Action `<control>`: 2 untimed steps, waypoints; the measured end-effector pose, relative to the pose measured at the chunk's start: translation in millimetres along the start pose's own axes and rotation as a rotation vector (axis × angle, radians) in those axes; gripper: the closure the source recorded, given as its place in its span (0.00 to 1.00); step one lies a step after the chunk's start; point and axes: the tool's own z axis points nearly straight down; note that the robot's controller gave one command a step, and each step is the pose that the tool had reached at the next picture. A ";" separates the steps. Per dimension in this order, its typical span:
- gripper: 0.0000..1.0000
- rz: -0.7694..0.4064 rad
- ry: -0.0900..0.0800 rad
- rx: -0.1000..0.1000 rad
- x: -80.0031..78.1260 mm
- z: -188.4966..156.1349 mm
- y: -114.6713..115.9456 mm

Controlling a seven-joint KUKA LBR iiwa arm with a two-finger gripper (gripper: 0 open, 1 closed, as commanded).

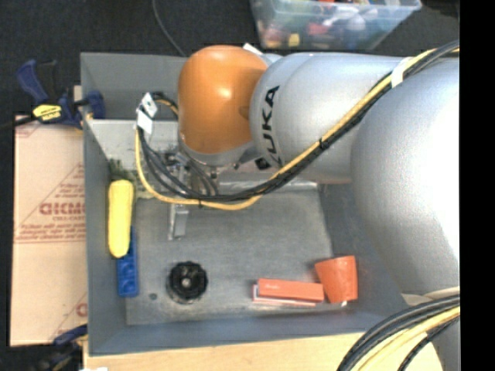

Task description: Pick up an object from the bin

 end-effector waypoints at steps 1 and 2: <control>0.00 0.005 -0.006 -0.001 -0.9 -4.7 -1.6; 0.00 -0.242 -0.008 0.000 71.0 93.3 -38.5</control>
Offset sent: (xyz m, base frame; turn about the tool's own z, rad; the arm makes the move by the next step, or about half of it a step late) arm -0.0859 -0.0447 -0.1119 -0.2868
